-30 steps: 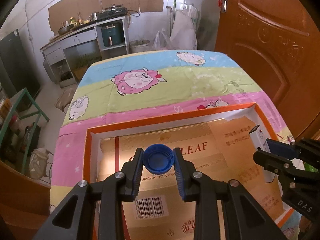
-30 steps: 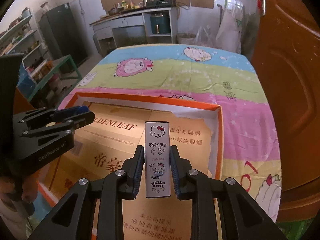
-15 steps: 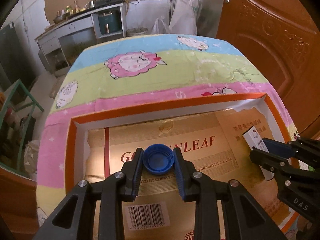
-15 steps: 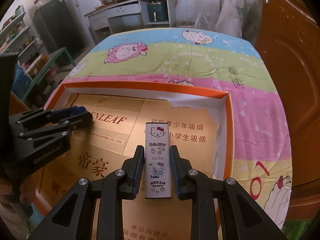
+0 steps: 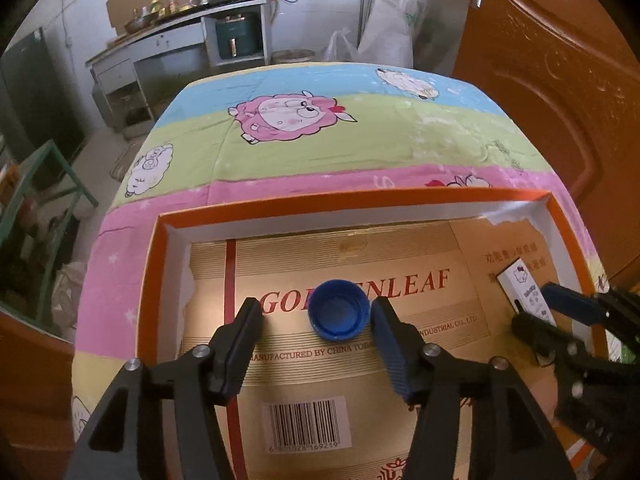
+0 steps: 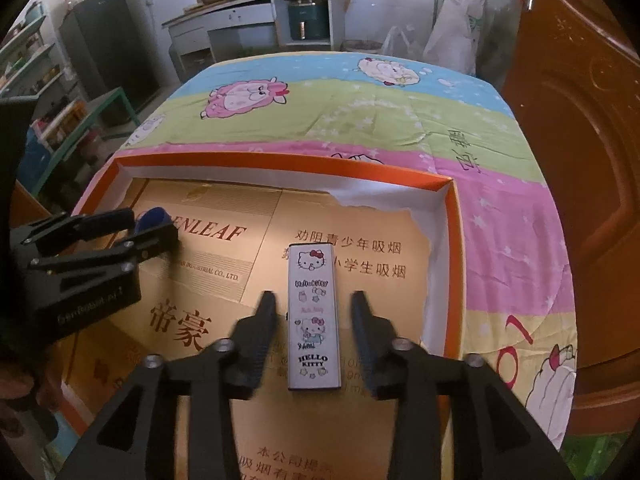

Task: Organize rigid objects
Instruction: 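Open the left gripper over the tray while the right releases the box inside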

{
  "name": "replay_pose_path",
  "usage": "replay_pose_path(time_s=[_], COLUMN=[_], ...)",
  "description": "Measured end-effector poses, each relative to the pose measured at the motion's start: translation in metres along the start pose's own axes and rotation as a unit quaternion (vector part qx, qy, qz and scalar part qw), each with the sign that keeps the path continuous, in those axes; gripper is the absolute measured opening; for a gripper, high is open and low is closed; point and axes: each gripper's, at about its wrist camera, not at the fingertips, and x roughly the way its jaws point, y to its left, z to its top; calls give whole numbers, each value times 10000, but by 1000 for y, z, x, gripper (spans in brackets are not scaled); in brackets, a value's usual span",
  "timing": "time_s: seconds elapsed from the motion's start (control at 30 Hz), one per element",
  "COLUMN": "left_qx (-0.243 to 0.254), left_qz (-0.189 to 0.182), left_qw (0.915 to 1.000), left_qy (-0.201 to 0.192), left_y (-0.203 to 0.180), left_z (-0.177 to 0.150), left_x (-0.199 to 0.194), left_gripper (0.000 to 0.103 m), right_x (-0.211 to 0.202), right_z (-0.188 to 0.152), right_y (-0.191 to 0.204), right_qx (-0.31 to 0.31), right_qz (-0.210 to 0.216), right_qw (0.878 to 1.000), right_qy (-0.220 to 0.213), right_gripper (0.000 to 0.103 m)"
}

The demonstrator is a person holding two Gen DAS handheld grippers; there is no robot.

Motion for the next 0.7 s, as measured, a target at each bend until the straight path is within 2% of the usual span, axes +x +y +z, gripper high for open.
replay_pose_path(time_s=[0.4, 0.53, 0.7], left_qx=[56, 17, -98], left_qz=[-70, 26, 26], left_qw=[9997, 9986, 9974], left_qy=[-216, -536, -709], left_y=[-5, -6, -4], left_z=[-7, -9, -17], left_x=[-11, -31, -54], left_gripper=[57, 57, 57], right_x=[-26, -35, -48], right_z=[-19, -24, -34], right_y=[-4, -4, -1], right_qx=[257, 315, 371], right_qz=[-130, -144, -148], right_qw=[9990, 9985, 9978], right_qy=[-333, -420, -525], right_gripper=[47, 47, 47])
